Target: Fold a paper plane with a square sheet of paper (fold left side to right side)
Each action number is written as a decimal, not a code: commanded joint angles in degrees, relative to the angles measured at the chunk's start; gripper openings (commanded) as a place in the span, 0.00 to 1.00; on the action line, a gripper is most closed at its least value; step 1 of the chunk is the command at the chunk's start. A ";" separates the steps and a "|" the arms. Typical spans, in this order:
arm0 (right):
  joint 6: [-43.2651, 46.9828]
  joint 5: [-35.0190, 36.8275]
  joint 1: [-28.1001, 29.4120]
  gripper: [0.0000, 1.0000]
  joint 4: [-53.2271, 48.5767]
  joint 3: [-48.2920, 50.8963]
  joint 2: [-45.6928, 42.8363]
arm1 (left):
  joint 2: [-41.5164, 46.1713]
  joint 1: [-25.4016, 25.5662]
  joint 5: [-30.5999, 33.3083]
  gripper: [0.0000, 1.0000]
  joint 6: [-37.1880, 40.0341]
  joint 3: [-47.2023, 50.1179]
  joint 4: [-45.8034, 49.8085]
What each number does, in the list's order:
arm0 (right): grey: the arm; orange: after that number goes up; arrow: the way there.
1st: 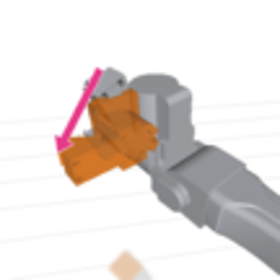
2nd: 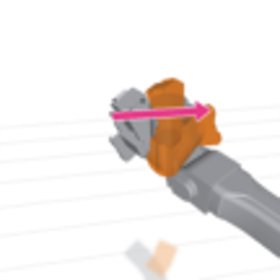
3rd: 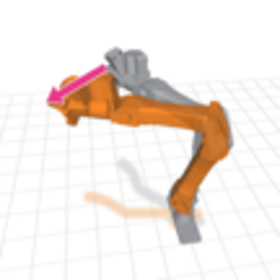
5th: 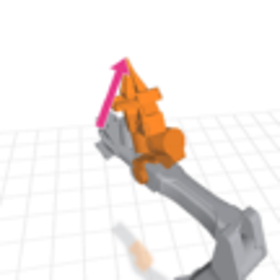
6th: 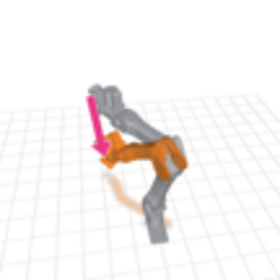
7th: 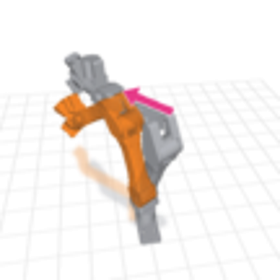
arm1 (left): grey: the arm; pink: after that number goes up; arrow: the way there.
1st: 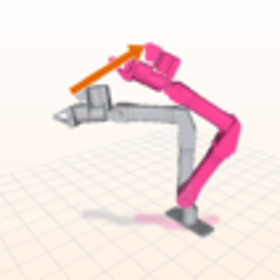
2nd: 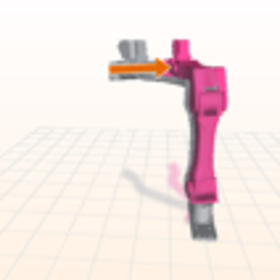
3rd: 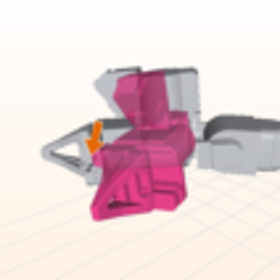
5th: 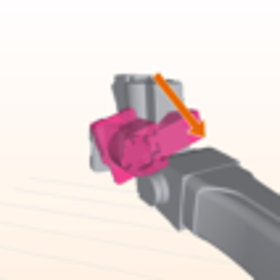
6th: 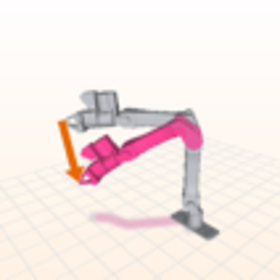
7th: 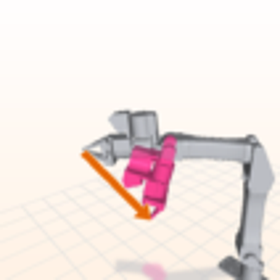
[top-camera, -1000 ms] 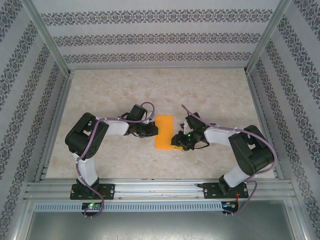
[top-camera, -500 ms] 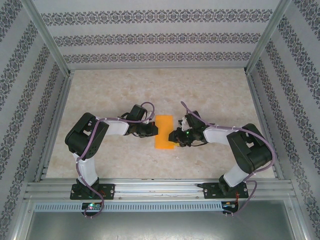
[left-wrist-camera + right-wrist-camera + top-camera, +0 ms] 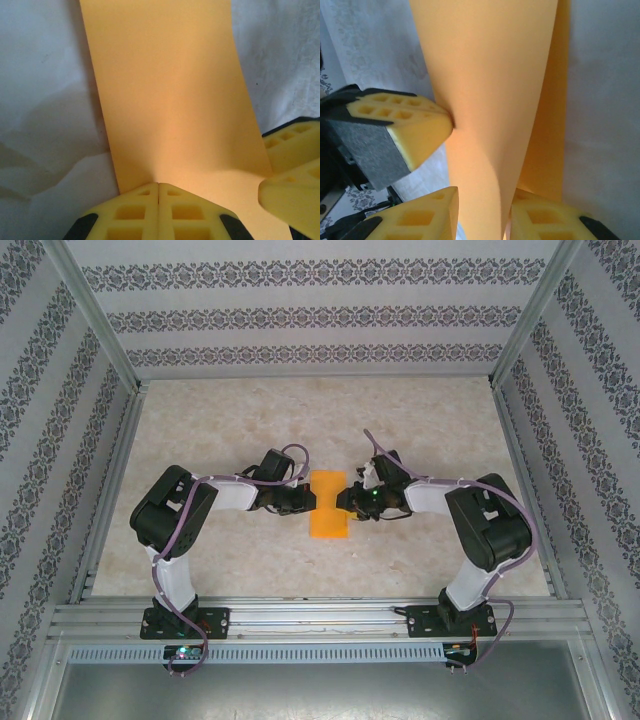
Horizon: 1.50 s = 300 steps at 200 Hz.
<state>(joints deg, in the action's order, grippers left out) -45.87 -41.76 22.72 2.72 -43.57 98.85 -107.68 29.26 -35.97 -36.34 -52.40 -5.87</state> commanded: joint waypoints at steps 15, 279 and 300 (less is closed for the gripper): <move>2.51 -2.42 -1.49 0.29 0.45 -3.02 3.63 | -0.78 1.14 0.99 0.00 0.46 0.79 4.66; 4.16 -4.12 -4.04 0.00 -8.88 -7.32 1.44 | 15.69 29.99 37.91 0.67 30.31 -4.15 20.88; 4.03 -4.03 -4.09 0.00 -8.89 -7.54 1.61 | 10.46 32.44 43.62 0.68 32.02 -8.34 23.24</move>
<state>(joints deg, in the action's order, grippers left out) -41.82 -45.93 19.22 -4.99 -49.78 101.60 -92.51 58.96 -3.64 -9.23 -56.07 11.99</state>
